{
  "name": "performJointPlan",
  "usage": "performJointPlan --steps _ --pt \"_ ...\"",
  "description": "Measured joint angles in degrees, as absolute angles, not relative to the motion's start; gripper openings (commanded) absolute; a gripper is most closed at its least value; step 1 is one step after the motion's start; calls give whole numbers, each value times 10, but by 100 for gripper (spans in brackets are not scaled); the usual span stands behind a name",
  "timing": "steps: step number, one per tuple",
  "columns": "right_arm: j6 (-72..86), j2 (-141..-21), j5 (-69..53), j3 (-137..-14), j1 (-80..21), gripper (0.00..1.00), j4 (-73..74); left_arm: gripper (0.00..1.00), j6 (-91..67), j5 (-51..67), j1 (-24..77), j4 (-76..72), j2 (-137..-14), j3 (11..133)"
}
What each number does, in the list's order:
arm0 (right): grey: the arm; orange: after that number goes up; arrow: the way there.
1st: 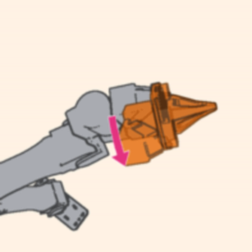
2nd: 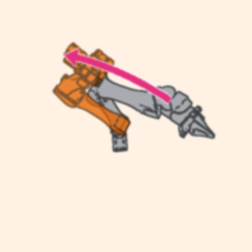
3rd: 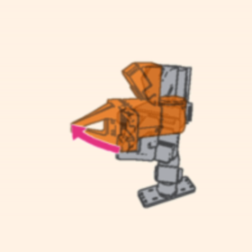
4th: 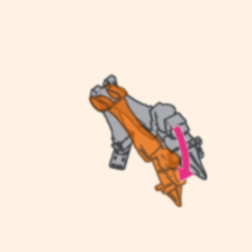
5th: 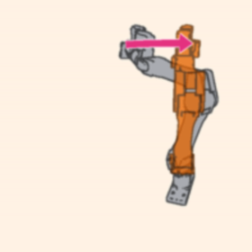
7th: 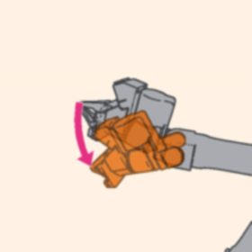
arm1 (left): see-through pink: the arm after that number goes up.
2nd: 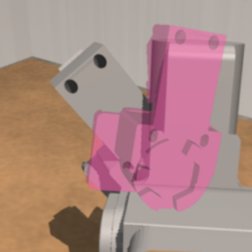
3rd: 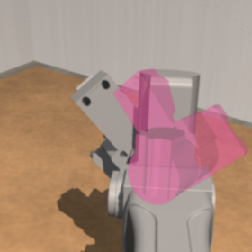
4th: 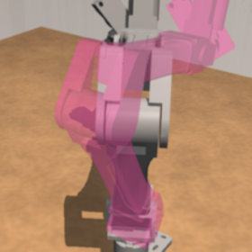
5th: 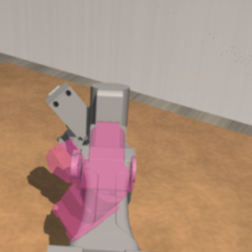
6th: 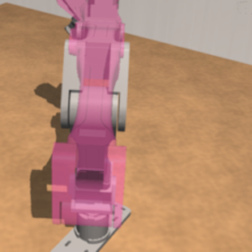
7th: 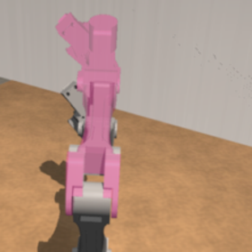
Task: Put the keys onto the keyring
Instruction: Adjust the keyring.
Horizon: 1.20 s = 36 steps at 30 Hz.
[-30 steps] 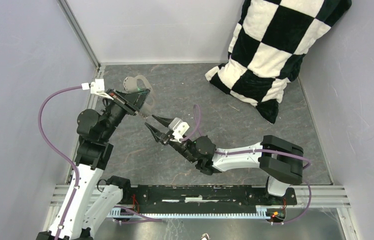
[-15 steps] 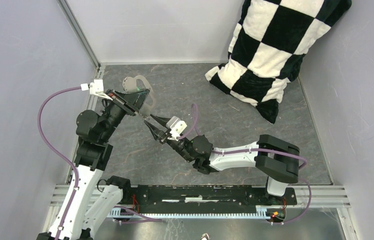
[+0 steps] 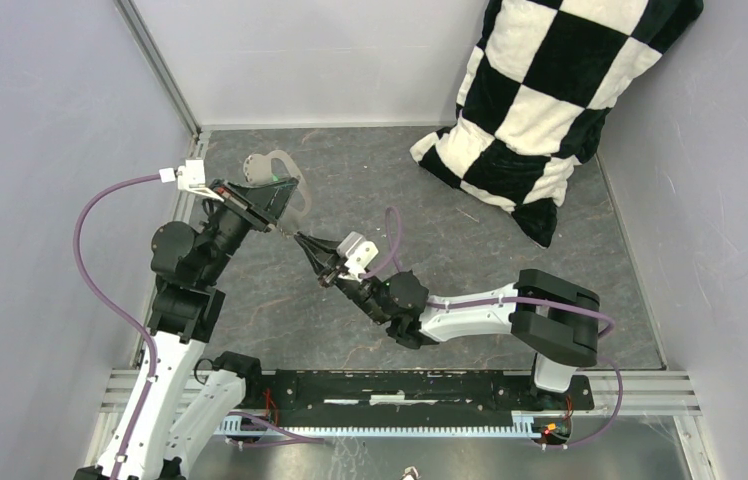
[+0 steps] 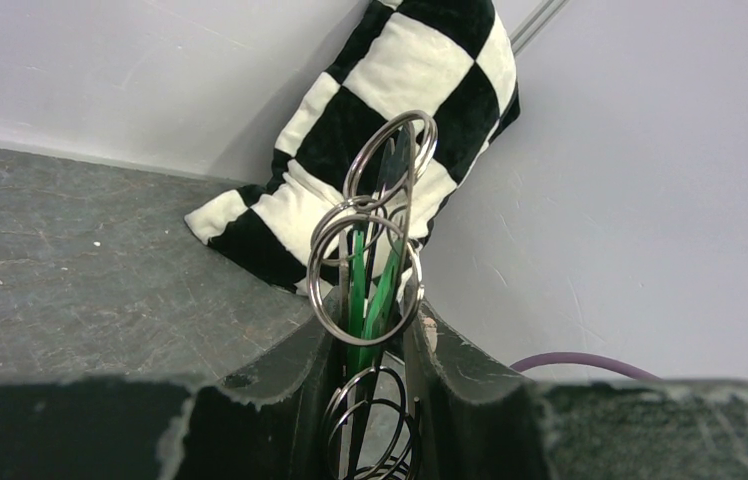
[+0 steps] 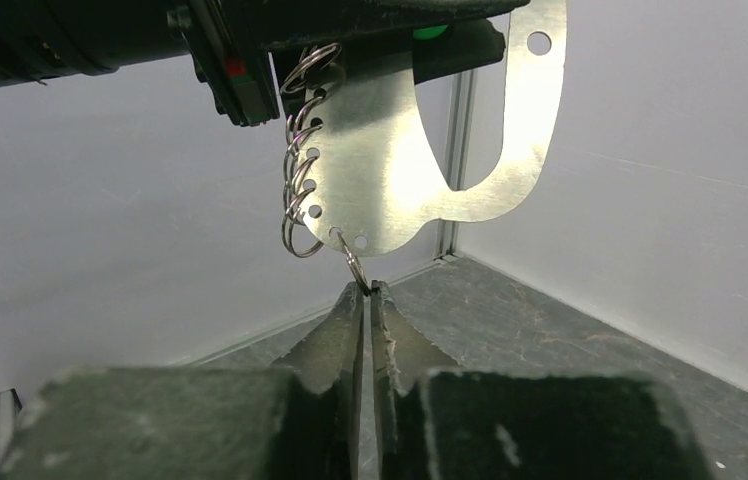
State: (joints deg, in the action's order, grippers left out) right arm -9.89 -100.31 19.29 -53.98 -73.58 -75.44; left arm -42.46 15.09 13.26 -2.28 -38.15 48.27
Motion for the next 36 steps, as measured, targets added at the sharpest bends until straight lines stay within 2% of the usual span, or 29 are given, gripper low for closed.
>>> performJointPlan --steps 1,4,7,12,14,15,18,23,25,34,36 --pt "-98 -1003 192 -539 -736 1 -754 2 -425 151 133 -23 -381 483" --pt "-96 -999 186 -533 -736 1 -753 2 -425 149 133 -23 -379 483" --pt "-96 -983 181 -517 -736 1 -753 9 -424 147 133 -21 -377 482" --pt "-95 -933 165 -481 -736 1 -741 9 -423 136 133 -17 -366 464" --pt "-91 -910 156 -470 -736 1 -727 14 -422 129 133 -17 -362 453" --pt "-88 -900 150 -466 -736 1 -716 20 -421 126 133 -18 -359 449" --pt "-83 -884 135 -460 -736 1 -689 55 -419 123 133 -17 -356 440" --pt "-75 -861 117 -460 -735 1 -615 90 -397 110 133 1 -347 437" --pt "-75 -841 116 -460 -734 1 -564 99 -376 110 133 21 -338 436" --pt "-79 -769 103 -514 -708 1 -268 100 -131 183 133 144 -228 415" --pt "-90 -769 86 -543 -704 1 -192 96 -54 232 133 171 -209 415"
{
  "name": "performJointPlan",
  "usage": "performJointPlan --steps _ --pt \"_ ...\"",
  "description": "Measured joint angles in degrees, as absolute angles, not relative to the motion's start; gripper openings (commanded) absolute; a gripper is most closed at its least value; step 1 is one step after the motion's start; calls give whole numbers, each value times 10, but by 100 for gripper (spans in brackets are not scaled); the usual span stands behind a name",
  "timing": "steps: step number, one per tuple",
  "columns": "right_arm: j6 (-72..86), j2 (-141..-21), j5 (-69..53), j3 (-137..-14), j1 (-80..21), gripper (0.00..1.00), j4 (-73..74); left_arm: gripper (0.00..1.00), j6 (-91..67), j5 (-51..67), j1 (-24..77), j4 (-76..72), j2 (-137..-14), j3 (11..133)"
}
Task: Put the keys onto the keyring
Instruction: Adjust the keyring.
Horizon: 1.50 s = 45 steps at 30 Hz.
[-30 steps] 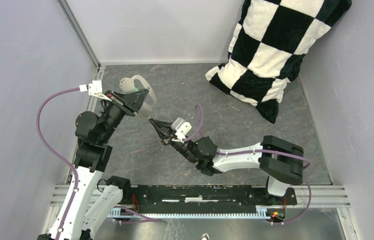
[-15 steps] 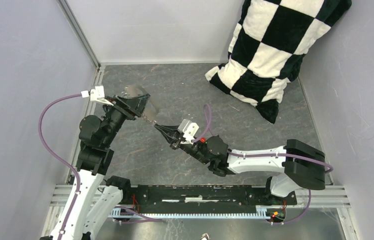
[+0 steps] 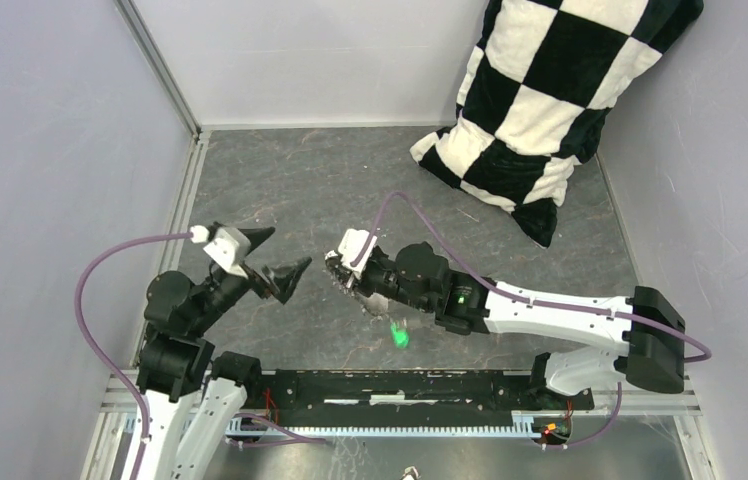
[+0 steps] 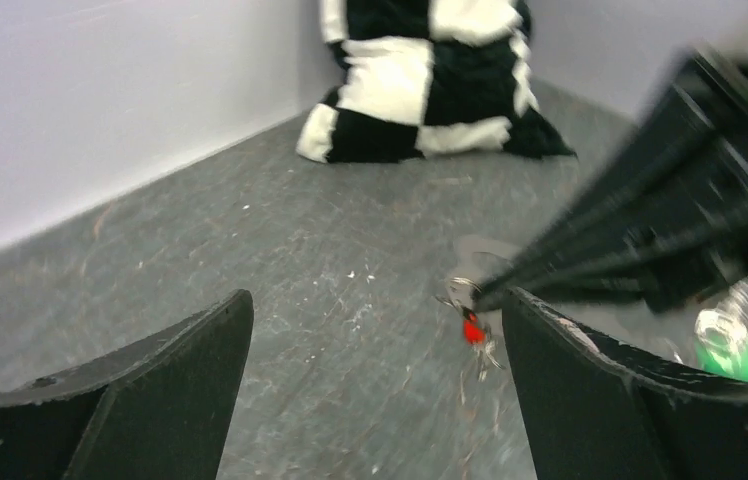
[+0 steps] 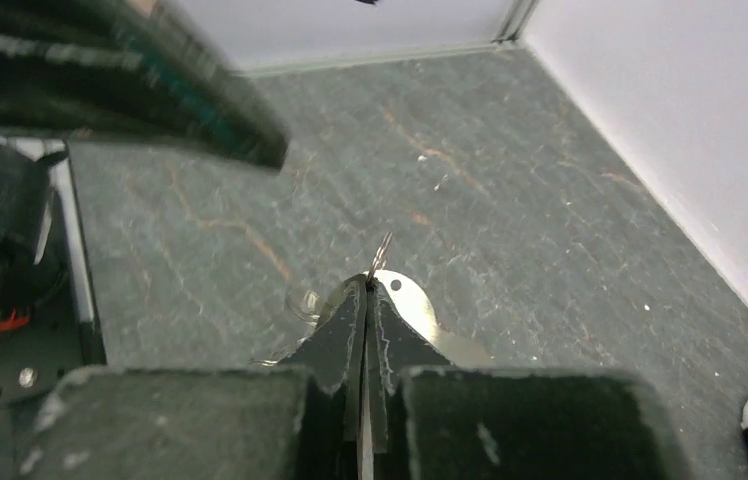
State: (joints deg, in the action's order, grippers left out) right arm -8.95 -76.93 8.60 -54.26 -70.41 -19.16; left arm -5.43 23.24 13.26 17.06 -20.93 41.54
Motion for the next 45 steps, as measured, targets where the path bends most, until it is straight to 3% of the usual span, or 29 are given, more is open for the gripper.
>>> performJointPlan --steps 8,11,16,22,29,37,45 --pt "-138 -769 -9 -601 -703 1 -13 57 292 489 133 335 -235 451" --pt "-152 -764 -38 -601 -703 1 22 50 406 550 133 425 -303 505" --pt "-164 -745 -79 -601 -703 1 34 48 606 605 133 614 -412 608" --pt "-163 -735 -121 -601 -703 1 37 43 720 626 133 732 -438 623" --pt "-157 -732 -140 -601 -703 1 44 40 699 660 133 701 -398 615" --pt "-147 -732 -152 -608 -703 1 44 54 681 662 133 672 -376 579" --pt "-143 -732 -168 -630 -703 1 53 50 681 651 133 654 -378 570"
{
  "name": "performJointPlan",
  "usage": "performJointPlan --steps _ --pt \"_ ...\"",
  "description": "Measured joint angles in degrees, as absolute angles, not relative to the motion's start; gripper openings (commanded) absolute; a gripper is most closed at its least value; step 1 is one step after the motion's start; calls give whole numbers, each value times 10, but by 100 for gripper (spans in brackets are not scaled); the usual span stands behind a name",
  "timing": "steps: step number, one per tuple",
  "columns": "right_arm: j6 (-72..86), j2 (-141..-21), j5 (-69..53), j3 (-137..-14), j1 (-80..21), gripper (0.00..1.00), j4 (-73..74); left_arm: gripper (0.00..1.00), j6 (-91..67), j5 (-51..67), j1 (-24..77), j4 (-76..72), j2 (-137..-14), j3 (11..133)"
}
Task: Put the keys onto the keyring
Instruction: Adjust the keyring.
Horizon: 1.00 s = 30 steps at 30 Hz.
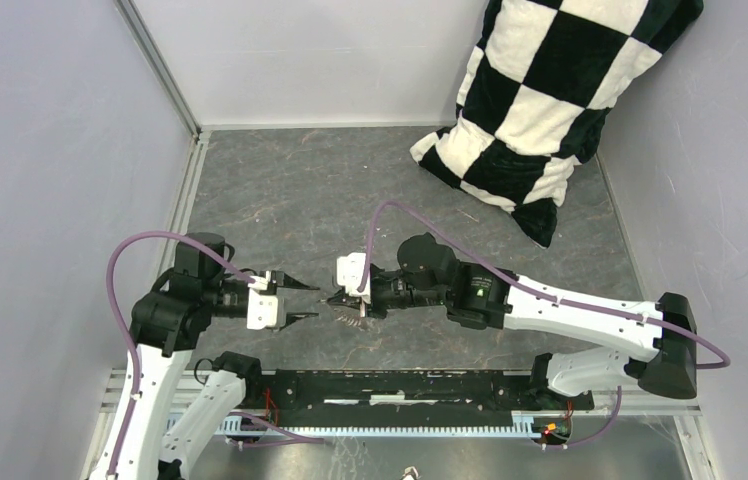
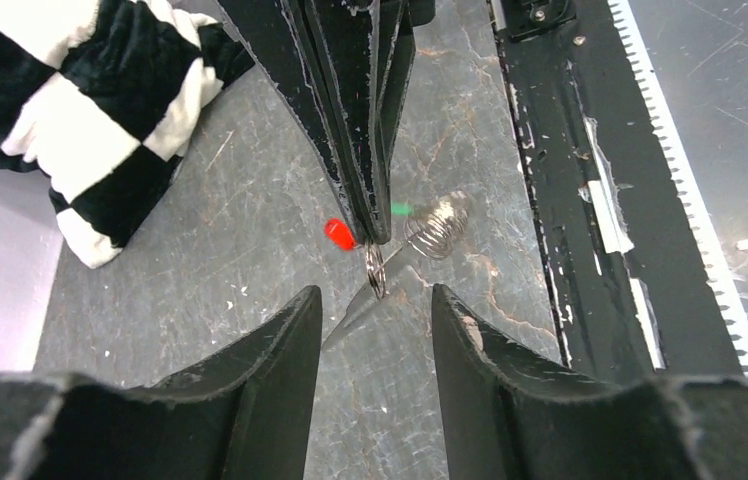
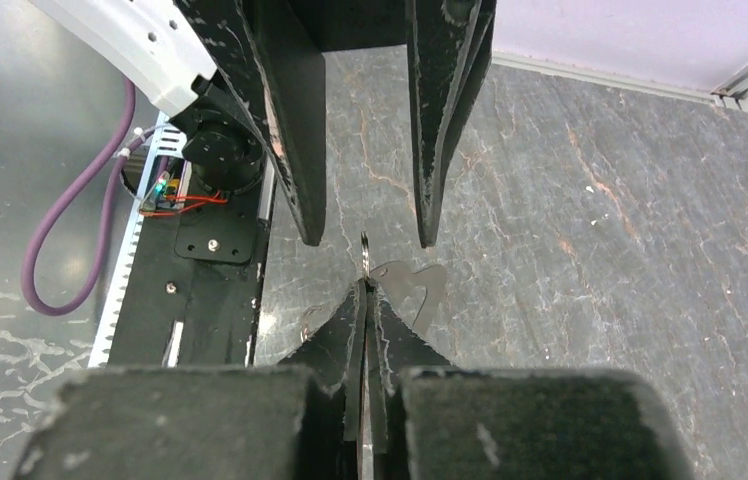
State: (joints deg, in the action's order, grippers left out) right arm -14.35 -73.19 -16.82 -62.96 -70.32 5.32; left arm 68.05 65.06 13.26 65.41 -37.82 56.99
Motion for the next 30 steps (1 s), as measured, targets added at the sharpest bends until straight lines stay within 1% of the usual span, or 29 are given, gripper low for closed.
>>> performJointPlan --steps 3,5,7,11,14,15,16,19,20,21,24,27,30 --pt "-143 -732 -172 -638 -703 1 54 41 680 652 133 640 -378 568" --pt "-143 -733 -175 -643 -703 1 55 31 679 655 133 635 -378 568" --pt "-143 -736 -176 -648 -703 1 55 20 676 662 133 631 -377 568" --pt "-144 -750 -179 -657 -703 1 59 3 669 665 133 626 -377 568" --pt "-144 -757 -180 -665 -704 1 68 2 667 664 132 627 -377 568" --pt "-144 -757 -180 -666 -704 5 70 2 666 663 132 627 -376 568" --pt "-143 -757 -180 -666 -704 13 70 2 662 663 132 625 -375 568" --pt "-136 -752 -168 -662 -704 26 60 2 628 666 132 602 -368 562" --pt "-132 -745 -162 -653 -704 31 49 2 604 669 132 583 -364 557" --pt "-128 -730 -154 -634 -703 34 28 2 572 675 132 562 -360 551" --pt "-107 -676 -138 -569 -701 37 -29 2 458 693 132 478 -344 530" --pt "-76 -615 -128 -486 -698 38 -111 2 326 710 132 373 -326 505" --pt "-46 -580 -121 -417 -697 38 -202 2 204 726 132 267 -319 490"
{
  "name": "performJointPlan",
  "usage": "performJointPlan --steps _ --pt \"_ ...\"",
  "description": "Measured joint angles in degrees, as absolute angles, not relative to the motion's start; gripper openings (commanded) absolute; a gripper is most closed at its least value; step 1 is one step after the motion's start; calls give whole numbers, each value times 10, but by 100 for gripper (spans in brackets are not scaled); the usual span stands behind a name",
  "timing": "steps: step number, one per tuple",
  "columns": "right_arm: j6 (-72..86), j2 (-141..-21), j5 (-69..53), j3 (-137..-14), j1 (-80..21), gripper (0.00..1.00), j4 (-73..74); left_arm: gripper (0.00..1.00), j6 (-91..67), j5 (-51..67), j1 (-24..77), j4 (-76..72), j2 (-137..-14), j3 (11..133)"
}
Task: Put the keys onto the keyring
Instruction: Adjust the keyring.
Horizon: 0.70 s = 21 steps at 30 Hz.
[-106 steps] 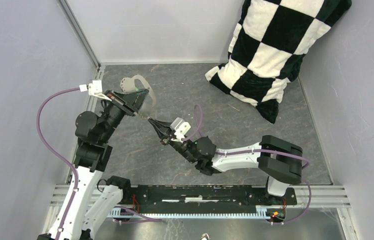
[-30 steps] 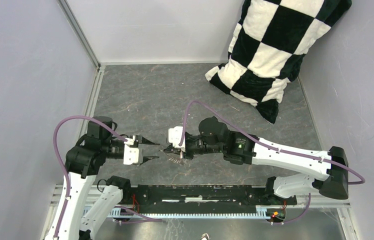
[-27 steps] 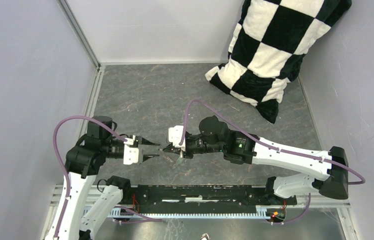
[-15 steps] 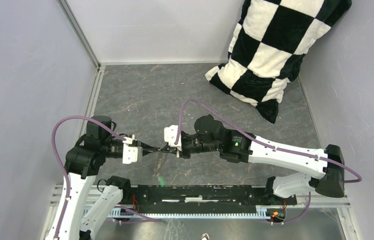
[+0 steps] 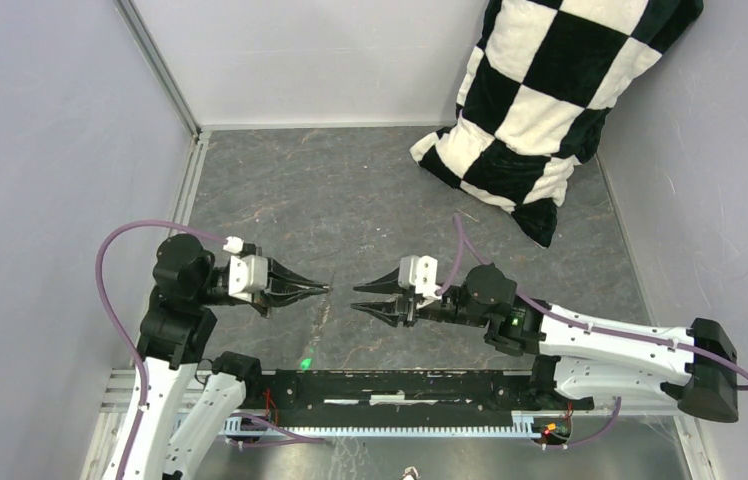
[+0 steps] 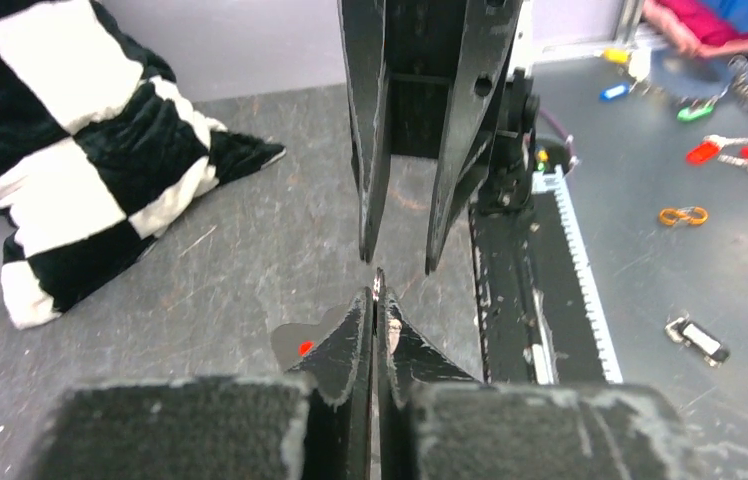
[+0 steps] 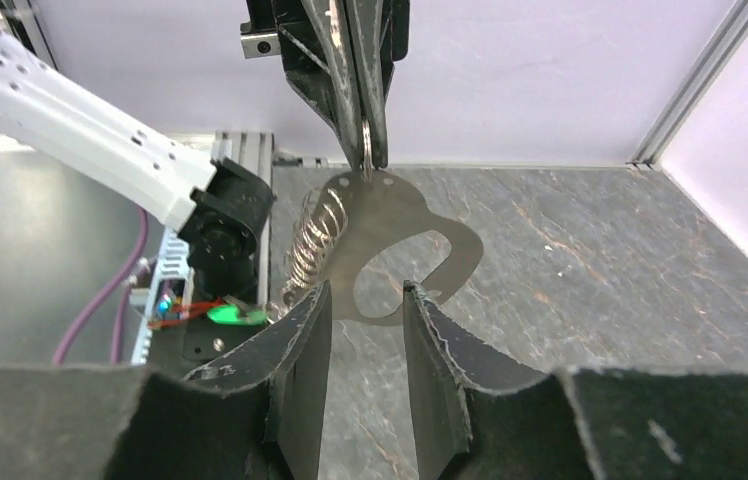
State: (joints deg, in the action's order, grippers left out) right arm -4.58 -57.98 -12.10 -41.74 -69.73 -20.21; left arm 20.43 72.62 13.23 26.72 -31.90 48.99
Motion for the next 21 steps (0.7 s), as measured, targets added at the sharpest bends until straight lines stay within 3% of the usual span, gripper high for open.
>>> performJointPlan --steps 8,17,21 --pt "22 -609 -120 -388 -697 37 -380 2 63 760 133 147 -322 488" --pt "85 -668 -147 -389 -690 32 -506 2 55 772 133 126 -325 488" --pt "103 -677 -160 -389 -689 21 -520 2 55 771 133 126 -325 488"
